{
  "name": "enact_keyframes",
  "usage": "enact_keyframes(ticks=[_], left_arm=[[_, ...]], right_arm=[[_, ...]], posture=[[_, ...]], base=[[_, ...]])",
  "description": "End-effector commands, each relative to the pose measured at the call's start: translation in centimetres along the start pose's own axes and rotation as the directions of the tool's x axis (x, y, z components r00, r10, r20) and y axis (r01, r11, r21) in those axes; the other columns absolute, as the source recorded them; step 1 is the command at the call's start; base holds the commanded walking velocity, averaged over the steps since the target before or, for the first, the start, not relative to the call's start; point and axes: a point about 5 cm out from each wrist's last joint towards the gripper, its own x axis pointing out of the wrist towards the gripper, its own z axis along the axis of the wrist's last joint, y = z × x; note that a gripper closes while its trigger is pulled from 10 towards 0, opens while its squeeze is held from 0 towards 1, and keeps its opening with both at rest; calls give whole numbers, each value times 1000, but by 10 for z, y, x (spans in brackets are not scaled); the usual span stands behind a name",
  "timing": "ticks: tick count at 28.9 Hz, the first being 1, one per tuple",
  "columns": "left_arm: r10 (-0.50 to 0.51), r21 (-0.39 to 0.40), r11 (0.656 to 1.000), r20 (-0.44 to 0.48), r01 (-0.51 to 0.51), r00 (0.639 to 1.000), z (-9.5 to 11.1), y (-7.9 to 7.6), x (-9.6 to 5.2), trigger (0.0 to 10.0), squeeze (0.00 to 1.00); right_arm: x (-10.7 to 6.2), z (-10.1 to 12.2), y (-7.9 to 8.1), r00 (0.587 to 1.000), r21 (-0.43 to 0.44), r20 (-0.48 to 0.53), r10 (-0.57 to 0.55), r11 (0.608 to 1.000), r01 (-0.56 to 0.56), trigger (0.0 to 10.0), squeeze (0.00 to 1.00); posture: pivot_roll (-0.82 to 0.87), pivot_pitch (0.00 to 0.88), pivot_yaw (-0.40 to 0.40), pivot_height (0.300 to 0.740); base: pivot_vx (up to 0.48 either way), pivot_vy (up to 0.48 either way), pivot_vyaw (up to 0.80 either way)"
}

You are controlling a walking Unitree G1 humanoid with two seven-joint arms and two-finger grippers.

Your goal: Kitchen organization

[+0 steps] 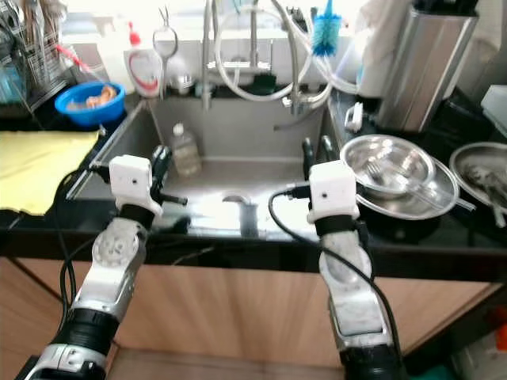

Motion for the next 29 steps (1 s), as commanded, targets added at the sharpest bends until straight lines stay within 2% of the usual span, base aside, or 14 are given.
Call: enact_keyframes(ticks=[1, 4, 7, 9, 18, 20, 21, 22, 24, 25, 27, 28, 29], left_arm=[[2, -8, 1000, 20, -2, 1000, 5, 0, 3, 10000, 0], [-3, 13, 1000, 18, 3, 1000, 5, 0, 3, 10000, 0], [-21, 46, 999, 38, 19, 999, 9, -2, 3, 10000, 0], [-28, 37, 999, 43, 27, 999, 10, -3, 3, 10000, 0], [-44, 56, 998, 38, 42, 998, 9, -9, 4, 10000, 0], [-44, 56, 998, 36, 42, 998, 9, -9, 4, 10000, 0], [-42, 76, 996, 21, 40, 999, 6, -9, 3, 10000, 0], [-42, 76, 996, 21, 40, 999, 6, -9, 3, 10000, 0], [-33, 68, 997, 15, 32, 999, 5, -8, 2, 10000, 0], [-33, 68, 997, 15, 32, 999, 5, -8, 2, 10000, 0], [-31, 70, 997, 12, 30, 999, 4, -8, 2, 10000, 0], [-31, 71, 997, 10, 31, 999, 4, -8, 2, 10000, 0], [-31, 72, 997, 10, 31, 999, 4, -8, 2, 10000, 0]], right_arm=[[4, 1, -3, 1000, -13, 7, -4, 1000, 5, 10000, 0], [5, 0, -4, 1000, 15, -5, -11, 1000, 11, 10000, 0], [5, -3, -5, 999, 54, -23, -24, 998, 25, 10000, 0], [5, -2, -5, 1000, 42, -12, -21, 999, 22, 10000, 0], [3, -6, -13, 998, 60, -31, -63, 996, 65, 10000, 0], [3, -7, -17, 995, 74, -44, -88, 993, 91, 10000, 0], [3, -9, -23, 988, 146, -64, -140, 978, 148, 10000, 0], [3, -9, -23, 988, 146, -64, -140, 978, 148, 10000, 0], [3, -10, -34, 972, 191, -90, -216, 954, 230, 10000, 0], [3, -10, -34, 972, 191, -90, -216, 954, 230, 10000, 0], [2, -2, -45, 971, 190, -50, -235, 952, 240, 10000, 0], [2, 1, -50, 969, 191, -38, -242, 950, 245, 10000, 1000], [3, 2, -52, 968, 192, -37, -250, 948, 252, 10000, 1000]], posture=[[-237, 0, 73, 731], [-232, 0, 72, 731], [-230, 0, 69, 731], [-232, 0, 69, 731], [-233, 0, 64, 731], [-233, 0, 62, 731], [-235, 0, 61, 731], [-235, 0, 61, 731], [-238, 0, 60, 731], [-238, 0, 60, 731], [-241, 0, 60, 731], [-243, 0, 59, 731], [-243, 0, 59, 731]], base=[[0, 450, 0], [0, 435, 0], [0, 0, -733], [0, 0, -728], [0, 0, 0], [0, 0, 0], [0, 0, 0], [0, 0, 0], [0, 0, 0], [0, 0, 0], [0, 0, 0], [0, 0, 0], [0, 0, 0]])
